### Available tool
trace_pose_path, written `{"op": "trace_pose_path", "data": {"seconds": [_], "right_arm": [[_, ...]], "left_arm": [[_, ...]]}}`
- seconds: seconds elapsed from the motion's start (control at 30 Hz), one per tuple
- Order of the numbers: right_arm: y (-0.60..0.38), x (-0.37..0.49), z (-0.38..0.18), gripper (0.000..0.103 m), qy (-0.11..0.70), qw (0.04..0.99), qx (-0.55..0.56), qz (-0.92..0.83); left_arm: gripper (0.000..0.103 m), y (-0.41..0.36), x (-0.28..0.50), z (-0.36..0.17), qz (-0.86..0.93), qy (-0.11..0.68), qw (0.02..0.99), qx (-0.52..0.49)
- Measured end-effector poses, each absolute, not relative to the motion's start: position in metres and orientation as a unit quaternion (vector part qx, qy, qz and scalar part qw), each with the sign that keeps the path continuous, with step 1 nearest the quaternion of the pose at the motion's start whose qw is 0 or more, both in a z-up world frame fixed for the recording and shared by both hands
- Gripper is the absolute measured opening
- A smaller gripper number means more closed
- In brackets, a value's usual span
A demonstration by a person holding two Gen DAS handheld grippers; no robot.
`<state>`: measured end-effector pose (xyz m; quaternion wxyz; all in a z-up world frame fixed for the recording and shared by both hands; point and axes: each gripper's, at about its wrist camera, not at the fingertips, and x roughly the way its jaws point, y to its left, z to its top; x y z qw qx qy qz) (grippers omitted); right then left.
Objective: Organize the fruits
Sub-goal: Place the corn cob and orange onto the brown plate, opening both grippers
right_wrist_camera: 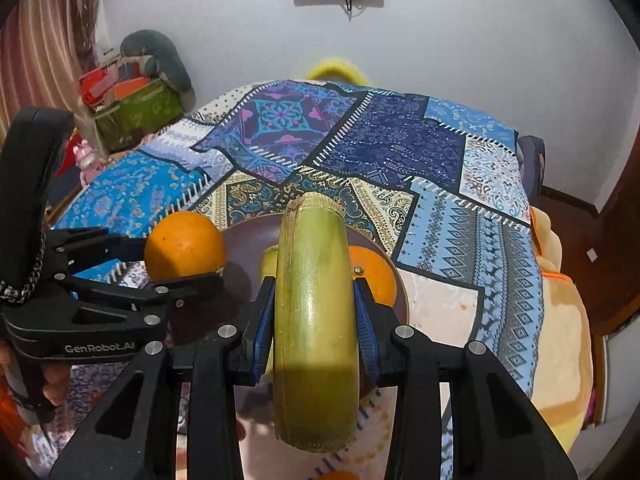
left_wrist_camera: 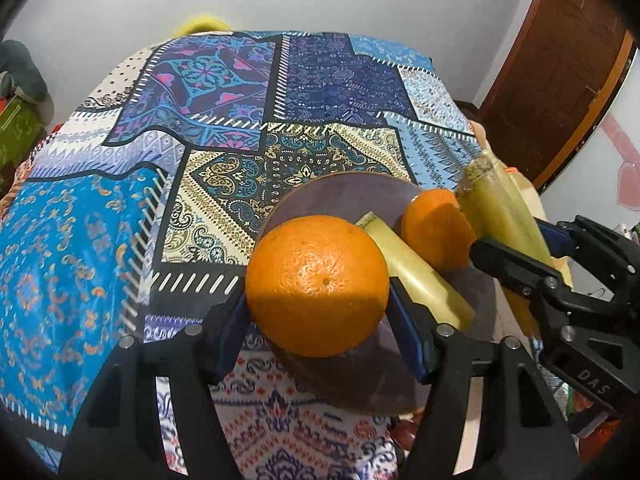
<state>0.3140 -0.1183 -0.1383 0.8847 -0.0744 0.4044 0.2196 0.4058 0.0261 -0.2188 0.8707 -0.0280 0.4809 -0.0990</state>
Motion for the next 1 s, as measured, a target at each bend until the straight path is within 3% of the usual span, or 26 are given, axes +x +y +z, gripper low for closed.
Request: {"op": "trace_pose_path", "data": {"seconds": [0.7,1.0], "right_arm": [[-0.106,0.337,-0.15,0.034,0.416,0.875,-0.079,0.232],[-0.104,0.331,-0.138,0.034,0.397,0.882,-0.087,0.238]], "left_arm": [[0.066,0.023,0.419,-0.231,-0.093,0.487,0.869,-0.002],[0.071,0.025,0.408,-0.22,-0.093,0.474,0.876,-0.006]]}}
